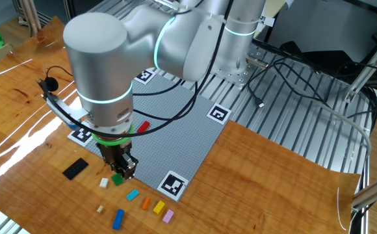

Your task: Stack small Lego blocks randomly, one at a time

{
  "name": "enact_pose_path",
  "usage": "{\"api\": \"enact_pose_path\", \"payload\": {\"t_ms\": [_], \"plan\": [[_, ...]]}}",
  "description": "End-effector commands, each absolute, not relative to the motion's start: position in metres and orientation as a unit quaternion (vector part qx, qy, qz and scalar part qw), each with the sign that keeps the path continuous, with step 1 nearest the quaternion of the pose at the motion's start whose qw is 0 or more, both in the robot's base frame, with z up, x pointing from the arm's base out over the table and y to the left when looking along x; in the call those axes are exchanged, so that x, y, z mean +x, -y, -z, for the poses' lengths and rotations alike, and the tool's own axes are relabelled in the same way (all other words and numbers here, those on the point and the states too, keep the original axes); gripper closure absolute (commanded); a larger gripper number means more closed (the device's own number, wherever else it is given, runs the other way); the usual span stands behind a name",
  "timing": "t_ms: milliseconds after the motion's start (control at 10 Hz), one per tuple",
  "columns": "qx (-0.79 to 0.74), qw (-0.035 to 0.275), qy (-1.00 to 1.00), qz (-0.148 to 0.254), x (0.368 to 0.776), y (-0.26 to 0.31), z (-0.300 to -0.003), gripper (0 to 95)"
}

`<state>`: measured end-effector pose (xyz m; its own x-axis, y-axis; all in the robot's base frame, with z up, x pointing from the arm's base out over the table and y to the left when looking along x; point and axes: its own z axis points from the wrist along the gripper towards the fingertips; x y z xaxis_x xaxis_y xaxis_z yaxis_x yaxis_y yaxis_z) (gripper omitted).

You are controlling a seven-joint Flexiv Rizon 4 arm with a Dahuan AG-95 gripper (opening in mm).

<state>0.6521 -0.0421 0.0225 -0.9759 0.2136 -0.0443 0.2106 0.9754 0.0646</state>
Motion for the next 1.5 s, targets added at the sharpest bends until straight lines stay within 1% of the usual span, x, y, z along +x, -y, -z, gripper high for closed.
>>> {"api": "enact_pose_path", "payload": {"t_ms": [100, 700, 1300, 1400, 1500], "plan": [[0.112, 0.027, -0.993, -0.028, 0.652, 0.043, -0.021, 57.0], [0.120, 0.037, -0.992, -0.027, 0.654, 0.045, -0.006, 57.0], [0.122, 0.043, -0.991, -0.025, 0.653, 0.046, -0.001, 57.0], [0.124, 0.045, -0.991, -0.024, 0.653, 0.046, -0.001, 76.0], [0.125, 0.045, -0.991, -0.023, 0.653, 0.046, -0.001, 76.0]]}}
